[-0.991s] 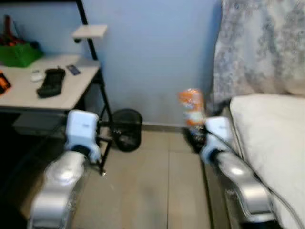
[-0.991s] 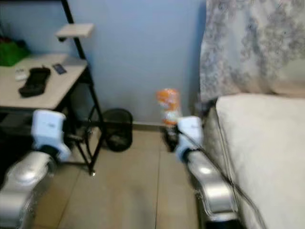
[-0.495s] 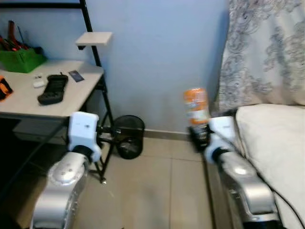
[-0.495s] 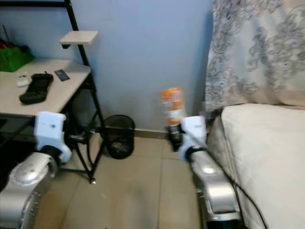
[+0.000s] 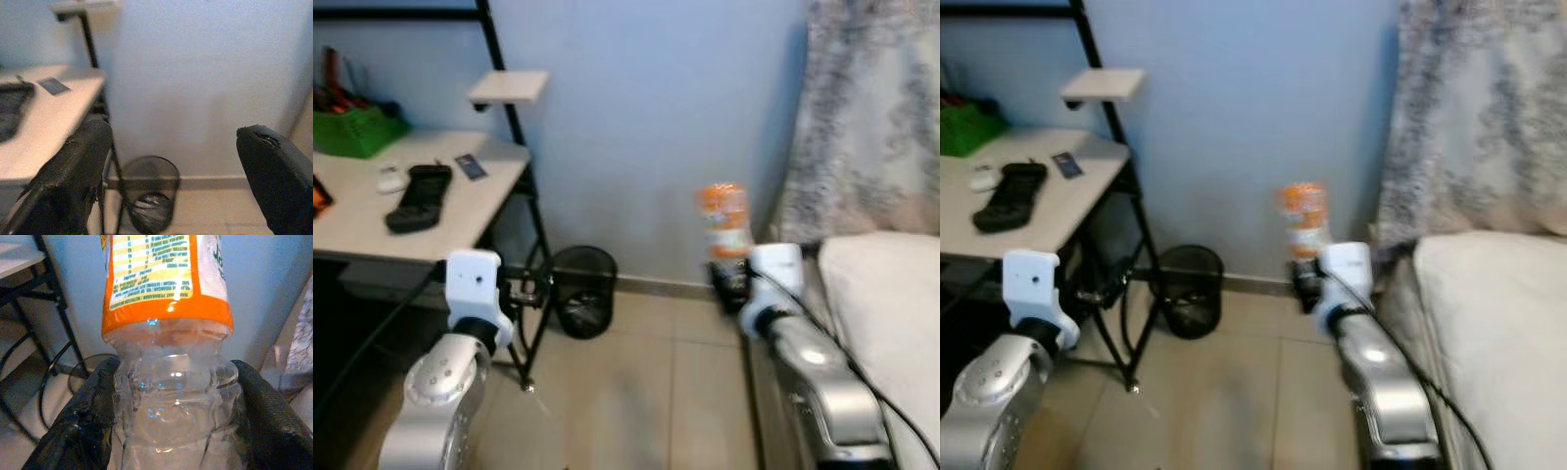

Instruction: Clean up the room

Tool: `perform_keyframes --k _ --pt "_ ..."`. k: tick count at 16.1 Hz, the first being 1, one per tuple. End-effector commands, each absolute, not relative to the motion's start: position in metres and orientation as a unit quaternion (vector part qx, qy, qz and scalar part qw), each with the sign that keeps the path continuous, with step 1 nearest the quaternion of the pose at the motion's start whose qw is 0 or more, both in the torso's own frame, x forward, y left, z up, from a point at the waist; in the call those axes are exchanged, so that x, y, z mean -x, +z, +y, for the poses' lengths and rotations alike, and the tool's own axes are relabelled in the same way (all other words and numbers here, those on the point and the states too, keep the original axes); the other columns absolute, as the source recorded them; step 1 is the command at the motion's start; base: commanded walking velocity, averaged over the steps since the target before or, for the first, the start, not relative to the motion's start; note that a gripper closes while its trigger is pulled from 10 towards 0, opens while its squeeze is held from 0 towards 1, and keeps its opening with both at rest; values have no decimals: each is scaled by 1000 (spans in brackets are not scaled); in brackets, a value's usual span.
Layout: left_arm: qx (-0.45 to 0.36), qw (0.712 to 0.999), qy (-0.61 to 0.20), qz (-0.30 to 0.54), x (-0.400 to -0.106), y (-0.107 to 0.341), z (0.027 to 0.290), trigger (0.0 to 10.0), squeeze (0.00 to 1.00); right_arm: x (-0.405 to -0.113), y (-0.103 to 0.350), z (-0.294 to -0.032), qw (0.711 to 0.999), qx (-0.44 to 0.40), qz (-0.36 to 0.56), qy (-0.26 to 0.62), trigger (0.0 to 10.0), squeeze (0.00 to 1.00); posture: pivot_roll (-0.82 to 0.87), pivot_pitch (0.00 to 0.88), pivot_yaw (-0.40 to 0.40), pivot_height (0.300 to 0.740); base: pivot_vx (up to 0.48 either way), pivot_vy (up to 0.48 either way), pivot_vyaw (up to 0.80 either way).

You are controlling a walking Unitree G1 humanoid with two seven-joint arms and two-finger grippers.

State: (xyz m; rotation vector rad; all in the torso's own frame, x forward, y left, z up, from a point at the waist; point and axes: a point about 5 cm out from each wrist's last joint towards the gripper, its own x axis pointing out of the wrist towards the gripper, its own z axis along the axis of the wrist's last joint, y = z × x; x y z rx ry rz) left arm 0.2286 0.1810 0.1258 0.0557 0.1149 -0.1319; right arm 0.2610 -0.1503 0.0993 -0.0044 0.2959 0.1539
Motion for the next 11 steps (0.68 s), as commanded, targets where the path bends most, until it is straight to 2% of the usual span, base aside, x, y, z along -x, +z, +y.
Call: perform_keyframes --k 1,11 --pt "-46 995 -59 67 -226 119 191 10000 0 -264 108 -139 988 -3 125 95 10000 0 42 0 40 740 345 0 0" --pt "-73 993 -63 73 -231 111 197 10000 0 -267 106 -142 988 -3 129 83 10000 0 45 0 46 740 348 0 0"
